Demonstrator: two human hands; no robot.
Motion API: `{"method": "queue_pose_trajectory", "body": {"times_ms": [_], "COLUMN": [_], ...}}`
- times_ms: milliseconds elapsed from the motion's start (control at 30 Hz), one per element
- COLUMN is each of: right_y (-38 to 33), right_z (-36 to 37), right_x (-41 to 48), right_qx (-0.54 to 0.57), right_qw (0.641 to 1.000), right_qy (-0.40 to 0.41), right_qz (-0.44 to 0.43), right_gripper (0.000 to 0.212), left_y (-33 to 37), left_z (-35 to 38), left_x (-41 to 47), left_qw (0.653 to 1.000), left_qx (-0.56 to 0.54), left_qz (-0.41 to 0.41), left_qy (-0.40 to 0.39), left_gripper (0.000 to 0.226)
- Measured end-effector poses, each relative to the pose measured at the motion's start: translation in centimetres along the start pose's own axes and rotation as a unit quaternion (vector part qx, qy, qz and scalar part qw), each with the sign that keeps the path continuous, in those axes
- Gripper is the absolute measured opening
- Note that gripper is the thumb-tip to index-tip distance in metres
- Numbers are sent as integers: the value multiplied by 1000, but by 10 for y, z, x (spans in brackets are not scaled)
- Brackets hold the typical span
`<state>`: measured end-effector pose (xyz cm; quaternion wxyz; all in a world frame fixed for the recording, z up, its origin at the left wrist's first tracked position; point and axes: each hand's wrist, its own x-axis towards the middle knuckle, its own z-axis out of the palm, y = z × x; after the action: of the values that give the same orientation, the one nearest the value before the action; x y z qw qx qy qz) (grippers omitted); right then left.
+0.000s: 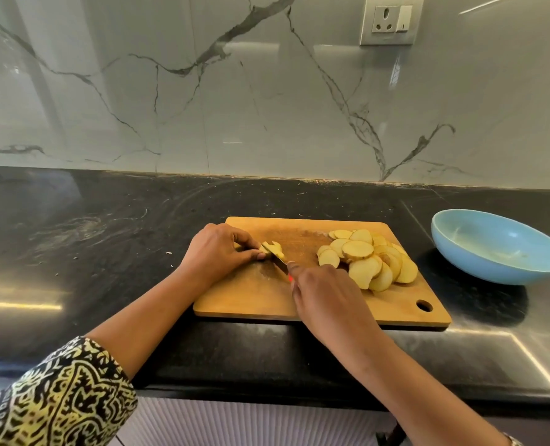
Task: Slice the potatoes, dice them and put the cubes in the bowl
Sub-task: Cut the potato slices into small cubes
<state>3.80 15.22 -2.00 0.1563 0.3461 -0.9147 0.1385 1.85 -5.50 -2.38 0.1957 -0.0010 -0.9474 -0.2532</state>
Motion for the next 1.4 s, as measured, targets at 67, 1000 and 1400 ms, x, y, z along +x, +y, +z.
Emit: {"method": "queue_pose_trajectory", "body": {"times_ms": [67, 1000, 1400], "right_y": [2, 33, 28], "right_z": [-3, -3, 1], "right_x": [-2, 9, 12], "right_qx": [13, 110, 80], "right_qw": [1000, 982, 987], "right_qy": [18, 106, 95], "right_qz": [10, 113, 100], "right_gripper": [41, 44, 45], "left_y": [-1, -1, -3], "left_z": [-1, -22, -8], "left_x": [1, 40, 44], "left_qw": [1000, 930, 970], "left_qx": [-13, -34, -53], "left_qz": [-5, 60, 30], "left_qy": [-8, -361, -235], "left_gripper": [23, 55, 32]}}
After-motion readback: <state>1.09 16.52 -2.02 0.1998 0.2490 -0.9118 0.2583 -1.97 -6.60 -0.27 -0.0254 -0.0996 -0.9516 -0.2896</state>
